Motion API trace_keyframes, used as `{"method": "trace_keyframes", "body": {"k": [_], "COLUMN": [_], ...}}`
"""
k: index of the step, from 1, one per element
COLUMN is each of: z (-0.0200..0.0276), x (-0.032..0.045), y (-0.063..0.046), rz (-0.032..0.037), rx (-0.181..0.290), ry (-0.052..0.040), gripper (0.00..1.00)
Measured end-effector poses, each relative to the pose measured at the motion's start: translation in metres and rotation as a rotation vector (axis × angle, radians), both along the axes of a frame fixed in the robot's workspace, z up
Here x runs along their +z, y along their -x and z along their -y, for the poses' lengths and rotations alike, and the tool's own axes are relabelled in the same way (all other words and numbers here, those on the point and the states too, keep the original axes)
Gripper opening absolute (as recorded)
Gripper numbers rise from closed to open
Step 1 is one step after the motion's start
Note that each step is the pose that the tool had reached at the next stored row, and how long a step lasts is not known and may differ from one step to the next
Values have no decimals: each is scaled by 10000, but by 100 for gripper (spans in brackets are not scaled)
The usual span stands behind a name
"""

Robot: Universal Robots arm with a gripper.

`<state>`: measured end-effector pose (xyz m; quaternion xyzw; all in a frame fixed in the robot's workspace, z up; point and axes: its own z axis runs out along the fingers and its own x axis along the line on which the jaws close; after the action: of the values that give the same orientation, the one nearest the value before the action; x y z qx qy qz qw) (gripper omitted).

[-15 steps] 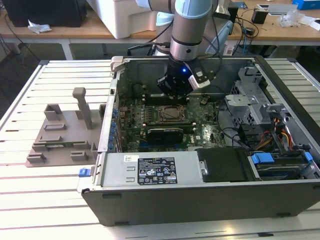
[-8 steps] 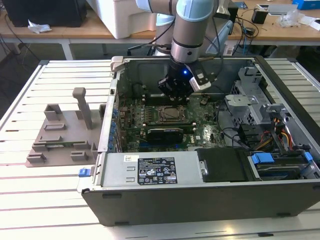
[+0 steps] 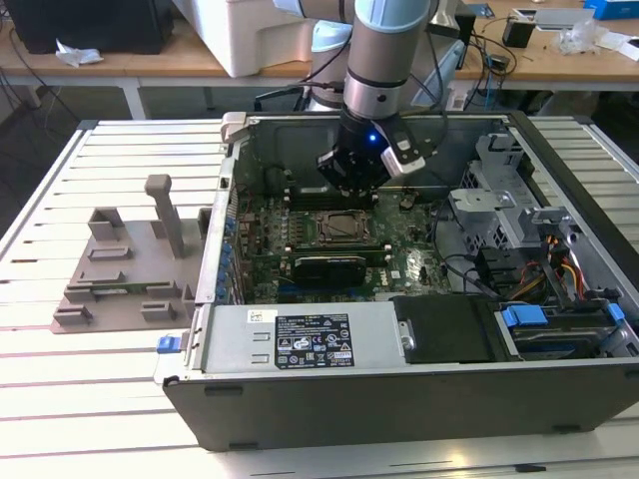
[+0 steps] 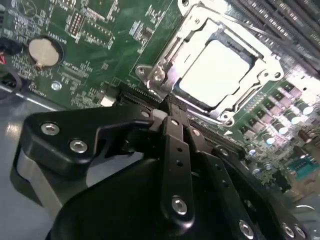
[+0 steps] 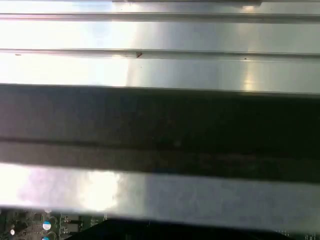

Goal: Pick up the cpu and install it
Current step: 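Install the first cpu locking lever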

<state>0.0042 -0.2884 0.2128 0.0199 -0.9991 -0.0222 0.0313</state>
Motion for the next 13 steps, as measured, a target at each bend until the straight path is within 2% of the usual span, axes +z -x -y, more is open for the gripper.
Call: {"method": "trace_keyframes", "body": {"k": [1, 5, 7, 10, 13], "z": [31, 253, 339, 373, 376], "x": [0, 0, 0, 4, 55], "y": [1, 8, 8, 8, 9], "rz": [3, 9, 10, 9, 11], "rx": [0, 0, 1, 0, -1], "ry": [-2, 0, -1, 0, 1], "gripper": [11, 11, 11, 11, 11]}}
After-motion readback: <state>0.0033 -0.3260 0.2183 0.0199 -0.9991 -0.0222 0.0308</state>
